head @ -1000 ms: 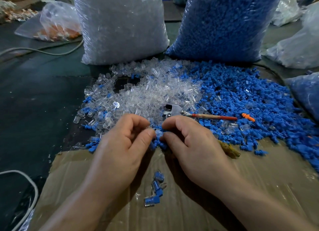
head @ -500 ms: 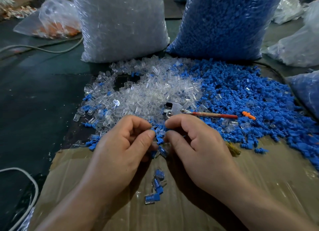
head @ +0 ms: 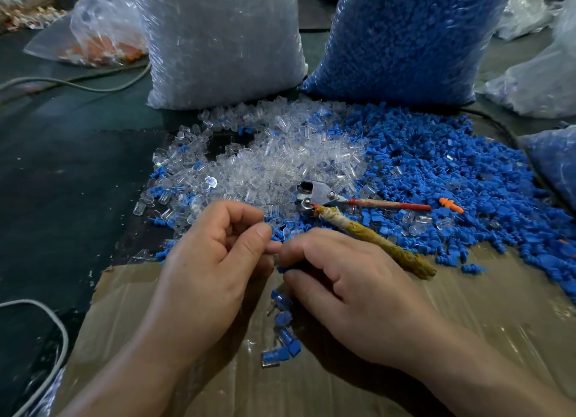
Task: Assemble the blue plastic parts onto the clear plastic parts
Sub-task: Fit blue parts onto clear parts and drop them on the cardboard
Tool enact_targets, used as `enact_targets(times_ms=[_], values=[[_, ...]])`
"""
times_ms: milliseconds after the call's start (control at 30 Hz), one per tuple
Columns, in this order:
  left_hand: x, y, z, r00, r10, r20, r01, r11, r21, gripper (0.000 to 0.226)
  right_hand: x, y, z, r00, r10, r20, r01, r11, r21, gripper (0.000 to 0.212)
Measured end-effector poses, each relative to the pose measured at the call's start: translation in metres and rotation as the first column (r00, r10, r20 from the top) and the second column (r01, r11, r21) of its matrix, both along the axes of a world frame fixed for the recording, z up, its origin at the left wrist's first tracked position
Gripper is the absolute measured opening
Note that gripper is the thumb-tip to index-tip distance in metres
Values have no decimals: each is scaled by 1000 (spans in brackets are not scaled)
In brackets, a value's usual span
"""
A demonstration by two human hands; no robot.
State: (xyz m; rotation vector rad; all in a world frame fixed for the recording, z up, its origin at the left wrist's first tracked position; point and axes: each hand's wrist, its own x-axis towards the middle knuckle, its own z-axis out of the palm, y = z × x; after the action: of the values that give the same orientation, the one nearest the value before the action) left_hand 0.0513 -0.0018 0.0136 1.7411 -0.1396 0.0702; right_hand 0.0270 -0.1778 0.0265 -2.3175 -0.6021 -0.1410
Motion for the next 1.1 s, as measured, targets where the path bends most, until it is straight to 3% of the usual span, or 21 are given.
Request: enact_targets(times_ms=[100, 167, 233, 333, 400, 533, 800, 967, 1100], values=[[0, 1, -1, 1000, 16, 9, -16, 1000, -25, 17, -1, -2, 0, 999, -27, 35, 26, 999, 18, 13], [0, 2, 1, 1000, 14, -17, -16, 995, -95, 12, 1, -6, -1, 992, -128, 18, 125, 985, 119, 12], [0, 3, 4, 995, -19, -93, -1, 977, -212, 13, 3, -10, 0, 972, -206, -116, 232, 925, 302, 13], [0, 5, 6, 969, -141, -201, 66, 937, -343, 16, 5, -11, 1, 927, -86, -365, 291, 778, 556, 8], [1, 6, 4, 949, -200, -243, 97, 921, -378, 19, 6, -9, 1, 912, -17, -410, 295, 721, 627, 8], [2, 4, 2, 943, -226, -245, 121, 917, -380, 25, 6, -6, 0, 932, -30, -362, 258, 755, 603, 13], [-2, -4, 5, 987, -74, -143, 37, 969, -245, 35, 3, -5, 4, 956, -108, -273, 244, 809, 535, 15], [-2, -7, 2, 982, -41, -186, -22, 945, -327, 37, 2, 0, 4, 981, -166, 96, 136, 957, 257, 11], [-6, -9, 2, 993, 3, -116, -27, 978, -208, 22, 4, 3, 2, 965, -174, 199, 140, 975, 172, 11]])
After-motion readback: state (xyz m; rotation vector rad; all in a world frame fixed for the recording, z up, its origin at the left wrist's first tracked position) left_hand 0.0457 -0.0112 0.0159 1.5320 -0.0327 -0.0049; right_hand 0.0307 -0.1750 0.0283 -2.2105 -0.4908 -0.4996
